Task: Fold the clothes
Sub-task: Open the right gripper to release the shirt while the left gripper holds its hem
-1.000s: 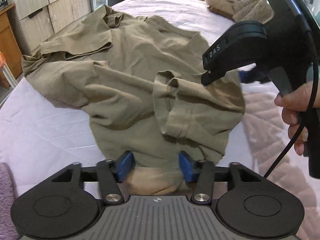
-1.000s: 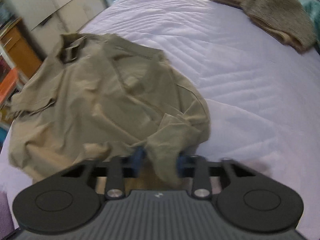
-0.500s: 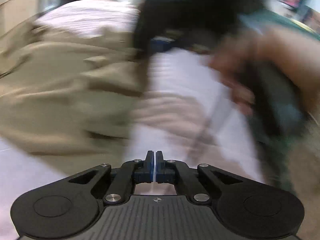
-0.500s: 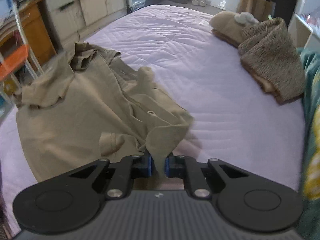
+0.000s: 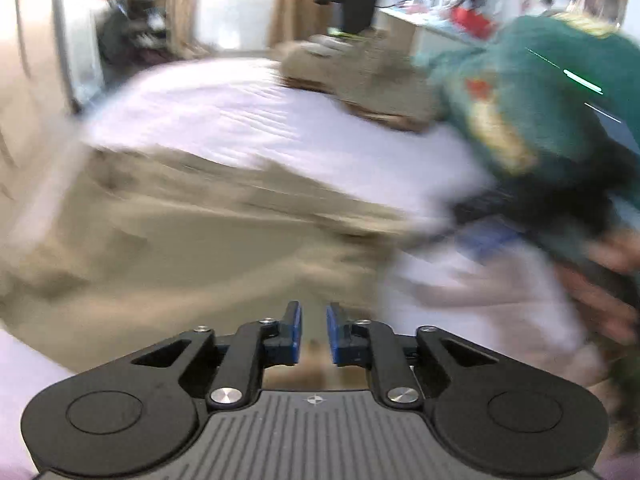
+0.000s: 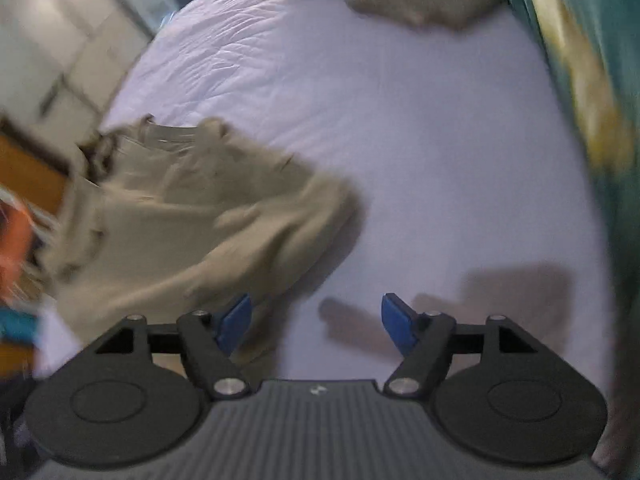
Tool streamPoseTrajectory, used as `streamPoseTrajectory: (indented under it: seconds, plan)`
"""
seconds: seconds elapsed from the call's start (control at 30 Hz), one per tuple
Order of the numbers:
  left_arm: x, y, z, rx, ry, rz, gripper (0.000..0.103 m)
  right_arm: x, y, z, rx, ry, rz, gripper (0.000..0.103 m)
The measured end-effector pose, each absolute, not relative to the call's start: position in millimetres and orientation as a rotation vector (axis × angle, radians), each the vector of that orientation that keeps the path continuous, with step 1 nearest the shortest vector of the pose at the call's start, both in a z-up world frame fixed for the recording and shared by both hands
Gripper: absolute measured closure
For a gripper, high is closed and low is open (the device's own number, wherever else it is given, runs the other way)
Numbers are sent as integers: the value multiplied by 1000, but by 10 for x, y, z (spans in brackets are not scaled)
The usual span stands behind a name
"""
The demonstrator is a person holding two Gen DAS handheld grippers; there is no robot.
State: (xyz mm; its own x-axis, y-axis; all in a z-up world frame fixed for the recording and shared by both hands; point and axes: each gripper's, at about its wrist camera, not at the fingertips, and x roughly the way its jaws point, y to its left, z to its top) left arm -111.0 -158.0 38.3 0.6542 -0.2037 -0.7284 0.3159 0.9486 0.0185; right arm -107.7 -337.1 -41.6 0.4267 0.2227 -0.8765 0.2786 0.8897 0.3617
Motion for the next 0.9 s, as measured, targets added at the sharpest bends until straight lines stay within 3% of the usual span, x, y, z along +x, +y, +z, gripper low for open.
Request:
streamPoseTrajectory:
  seconds: [0.1, 0.17, 0.3, 0.43, 0.5, 0.53, 0.67, 0.77, 0.9]
  plan:
    - [-886, -864, 445, 290, 784, -167, 62, -1346, -2943, -522, 595, 1115, -32, 29]
    - [-775, -429, 384, 366, 774, -143, 59, -1448, -2643, -562, 583, 1093, -39, 29]
    - [-575, 221, 109, 504, 770, -117, 59, -1496, -2180, -711, 515, 1096, -81, 28]
    - [-410, 674, -82, 418, 750, -174, 59, -1508, -1924, -875, 427, 1091, -107, 25]
    - [-361, 817, -221, 376, 753, -219, 58, -1482, -1872, -925, 411, 1094, -93, 3]
    - [-317, 809, -291, 364, 757, -250, 57, -1453, -1852, -949, 405, 1102, -80, 0]
    - [-146, 737, -660, 382, 832, -322, 41, -1329, -1625, -1004, 264, 1151, -106, 0]
    - [-126, 786, -755, 352, 812, -333, 34, -1241, -1430, -1044, 129, 1182, -140, 0]
    - [-35, 922, -784, 267, 866, -259, 31, -1273, -1515, -1036, 152, 1136, -132, 0]
